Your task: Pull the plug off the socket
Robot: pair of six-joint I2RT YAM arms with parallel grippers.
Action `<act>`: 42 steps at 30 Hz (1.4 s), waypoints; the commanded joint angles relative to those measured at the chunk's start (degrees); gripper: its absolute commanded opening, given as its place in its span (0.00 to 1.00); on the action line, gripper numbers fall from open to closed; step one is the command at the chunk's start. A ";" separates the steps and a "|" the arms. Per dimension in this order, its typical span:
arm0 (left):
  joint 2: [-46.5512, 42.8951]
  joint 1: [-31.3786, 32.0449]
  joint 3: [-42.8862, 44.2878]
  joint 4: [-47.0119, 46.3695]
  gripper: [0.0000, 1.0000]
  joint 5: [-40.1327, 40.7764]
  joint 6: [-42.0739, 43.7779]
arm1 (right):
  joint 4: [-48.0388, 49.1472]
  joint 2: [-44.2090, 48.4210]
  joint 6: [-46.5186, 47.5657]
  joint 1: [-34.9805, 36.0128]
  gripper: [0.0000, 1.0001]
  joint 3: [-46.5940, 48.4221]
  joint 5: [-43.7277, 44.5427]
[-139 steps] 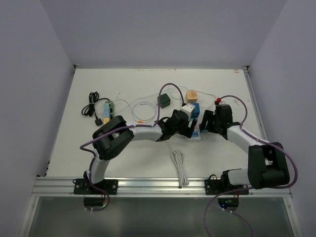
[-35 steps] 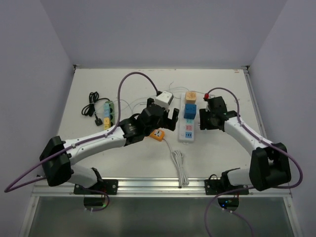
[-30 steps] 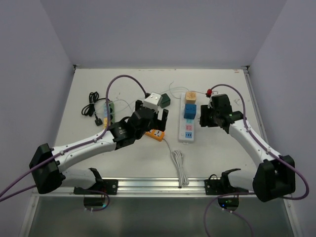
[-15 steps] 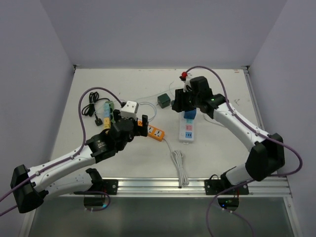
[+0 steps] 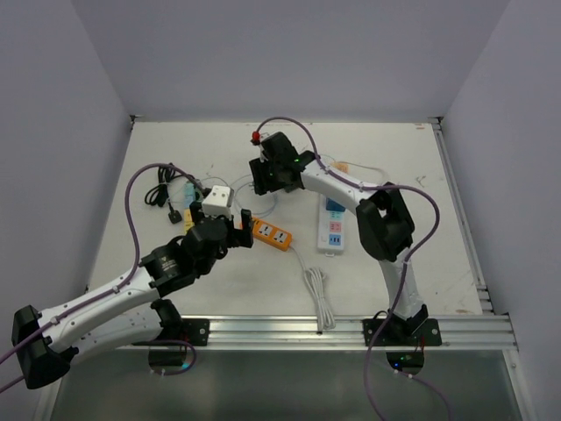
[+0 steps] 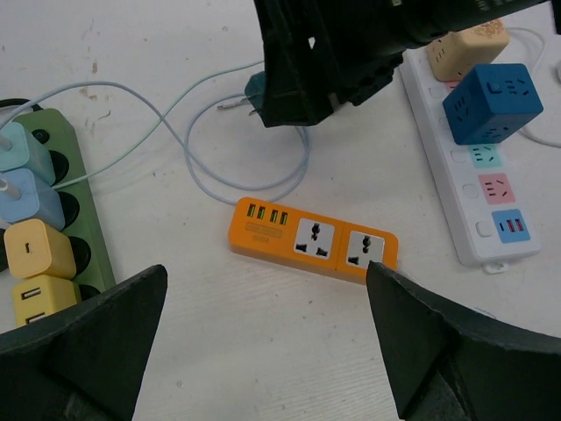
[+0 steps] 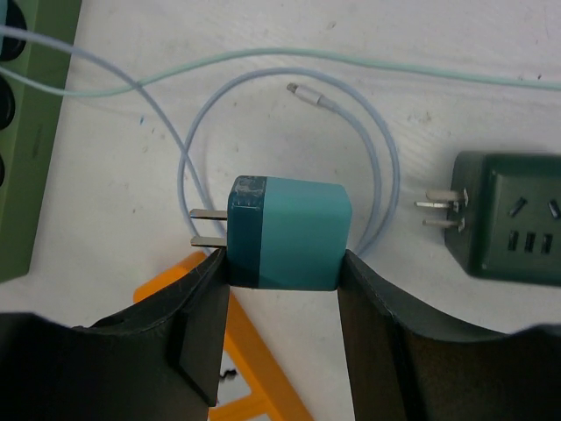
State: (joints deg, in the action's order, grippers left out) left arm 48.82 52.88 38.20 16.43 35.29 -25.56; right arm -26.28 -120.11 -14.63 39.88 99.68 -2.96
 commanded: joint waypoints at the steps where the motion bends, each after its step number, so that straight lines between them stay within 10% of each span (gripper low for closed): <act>1: -1.88 -0.32 -0.40 0.45 1.00 1.45 -1.51 | -2.45 -5.54 0.92 0.38 0.25 7.62 2.79; 19: -0.74 -0.41 -2.51 -2.71 1.00 -1.80 -0.98 | -3.25 -10.24 -0.83 0.46 0.77 13.36 6.39; 30: 3.56 -0.41 -2.07 -6.66 0.99 -8.39 -0.81 | 3.69 22.45 -3.03 -2.44 0.81 -12.82 0.94; 42: 20.87 -0.24 2.23 -19.75 1.00 -18.85 -0.19 | -0.61 40.31 -6.37 -8.67 0.88 -33.84 18.69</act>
State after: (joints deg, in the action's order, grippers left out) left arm 66.96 52.86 36.56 4.25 20.12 -25.96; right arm -24.84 -78.06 -18.52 32.40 69.25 10.31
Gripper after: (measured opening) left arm 0.994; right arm 0.868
